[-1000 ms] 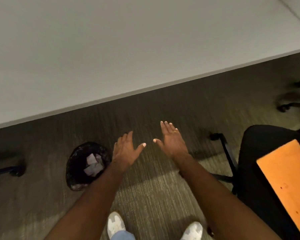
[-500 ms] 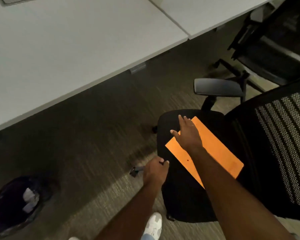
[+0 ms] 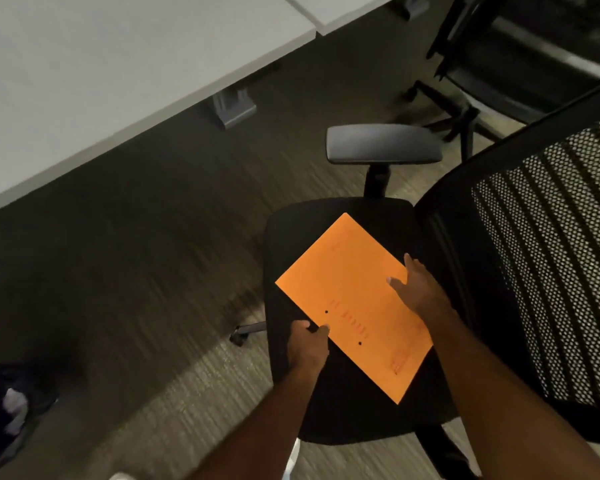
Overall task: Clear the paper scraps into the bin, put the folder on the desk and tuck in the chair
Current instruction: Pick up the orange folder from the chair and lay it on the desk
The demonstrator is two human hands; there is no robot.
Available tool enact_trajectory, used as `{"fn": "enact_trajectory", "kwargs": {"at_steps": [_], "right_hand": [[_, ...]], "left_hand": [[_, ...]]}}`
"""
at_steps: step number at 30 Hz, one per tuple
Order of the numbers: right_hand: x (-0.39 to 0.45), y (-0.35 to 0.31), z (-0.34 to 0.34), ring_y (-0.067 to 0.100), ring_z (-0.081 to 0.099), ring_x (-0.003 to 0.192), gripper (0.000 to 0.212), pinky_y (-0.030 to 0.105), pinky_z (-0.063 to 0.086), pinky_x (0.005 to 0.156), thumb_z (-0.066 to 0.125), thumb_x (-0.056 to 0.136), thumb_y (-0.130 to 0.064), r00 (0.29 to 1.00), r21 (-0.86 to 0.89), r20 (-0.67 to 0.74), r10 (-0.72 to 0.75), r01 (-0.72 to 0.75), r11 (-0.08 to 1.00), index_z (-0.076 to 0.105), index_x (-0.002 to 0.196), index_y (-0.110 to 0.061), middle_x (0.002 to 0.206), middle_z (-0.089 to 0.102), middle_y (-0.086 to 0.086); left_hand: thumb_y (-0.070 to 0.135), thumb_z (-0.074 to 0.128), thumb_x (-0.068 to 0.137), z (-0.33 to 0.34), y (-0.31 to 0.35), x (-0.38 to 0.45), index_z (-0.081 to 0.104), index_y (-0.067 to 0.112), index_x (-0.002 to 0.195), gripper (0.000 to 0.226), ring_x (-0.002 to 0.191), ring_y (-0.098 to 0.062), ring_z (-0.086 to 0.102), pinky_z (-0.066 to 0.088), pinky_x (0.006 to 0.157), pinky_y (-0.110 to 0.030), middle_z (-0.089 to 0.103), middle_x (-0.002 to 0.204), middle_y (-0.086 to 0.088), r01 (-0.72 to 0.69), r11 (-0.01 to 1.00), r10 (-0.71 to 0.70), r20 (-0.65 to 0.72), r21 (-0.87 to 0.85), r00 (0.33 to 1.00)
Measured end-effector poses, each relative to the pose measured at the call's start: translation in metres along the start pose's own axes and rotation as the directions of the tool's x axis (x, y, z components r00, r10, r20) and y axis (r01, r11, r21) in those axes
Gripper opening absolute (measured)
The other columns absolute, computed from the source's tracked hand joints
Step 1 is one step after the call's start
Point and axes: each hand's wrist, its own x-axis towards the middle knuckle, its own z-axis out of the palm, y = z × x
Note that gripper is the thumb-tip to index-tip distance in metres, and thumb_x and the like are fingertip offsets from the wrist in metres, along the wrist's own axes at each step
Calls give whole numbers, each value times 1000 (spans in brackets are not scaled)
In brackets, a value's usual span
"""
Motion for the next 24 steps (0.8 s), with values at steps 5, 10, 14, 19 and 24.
{"fn": "enact_trajectory", "kwargs": {"at_steps": [5,10,14,19,24], "right_hand": [[7,15,11,37,37,142,76,47,39,111,56,100,-40,999,9,36,-7,7,1000,17,160,-15,159,31,18],[12,21,16,36,49,127,62,47,46,100,58,97,-40,999,5,-6,48,-48,999,38,150,-15,143,44,18],[6,34,23,31,58,117,51,41,48,86,62,95,-38,991,129,-13,131,-128,983,49,140,-17,132,56,14],[-12,41,38,23,60,86,25,34,44,69,60,97,-26,988,314,-21,152,-137,939,63,116,-9,102,67,10],[-43,21,40,22,69,86,7,36,54,70,63,95,-11,991,598,-90,101,-28,801,67,93,-16,93,71,5]], "left_hand": [[25,64,95,14,0,5,52,7,113,29,85,-29,71,60,78,-48,69,98,-14,-33,999,33,-50,13,998],[14,57,98,21,6,10,54,9,124,27,103,-36,65,57,86,-48,65,115,-14,-108,992,114,-96,65,989],[14,56,100,10,9,14,55,13,120,20,105,-29,65,49,77,-34,66,108,-5,-279,959,282,-149,39,948],[16,51,101,-16,15,20,52,22,123,22,101,-22,68,57,85,-53,71,109,-2,-437,899,436,-20,-26,900],[11,51,101,-49,26,22,53,17,127,27,98,-19,71,58,83,-55,72,108,-2,-532,844,531,-42,-67,847]]}}
